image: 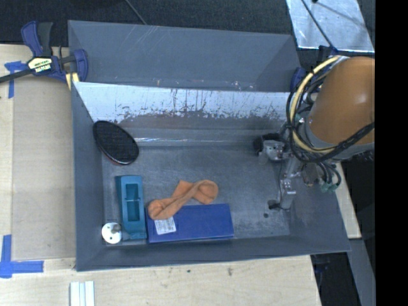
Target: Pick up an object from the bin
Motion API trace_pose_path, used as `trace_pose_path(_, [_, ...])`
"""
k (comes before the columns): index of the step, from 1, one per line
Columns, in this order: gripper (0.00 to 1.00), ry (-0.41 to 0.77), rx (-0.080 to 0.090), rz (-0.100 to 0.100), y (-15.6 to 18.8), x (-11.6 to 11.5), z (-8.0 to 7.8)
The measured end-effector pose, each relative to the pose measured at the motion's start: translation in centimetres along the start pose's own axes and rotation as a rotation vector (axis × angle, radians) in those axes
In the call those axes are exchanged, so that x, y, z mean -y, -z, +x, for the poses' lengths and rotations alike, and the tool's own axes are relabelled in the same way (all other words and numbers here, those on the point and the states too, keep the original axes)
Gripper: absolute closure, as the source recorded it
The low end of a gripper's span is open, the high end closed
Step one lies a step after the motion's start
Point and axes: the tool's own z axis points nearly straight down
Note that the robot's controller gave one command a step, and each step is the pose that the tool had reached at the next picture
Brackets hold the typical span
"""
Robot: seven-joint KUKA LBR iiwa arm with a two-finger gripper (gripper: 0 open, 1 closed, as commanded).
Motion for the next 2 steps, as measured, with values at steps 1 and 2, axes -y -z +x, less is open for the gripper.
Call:
trace_pose_path(1, [0.0, 0.002, 0.009, 0.001, 0.4, 0.0, -0.2])
trace_pose_path(2, [0.0, 0.094, 0.012, 0.001, -7.9, -3.9, 1.0])
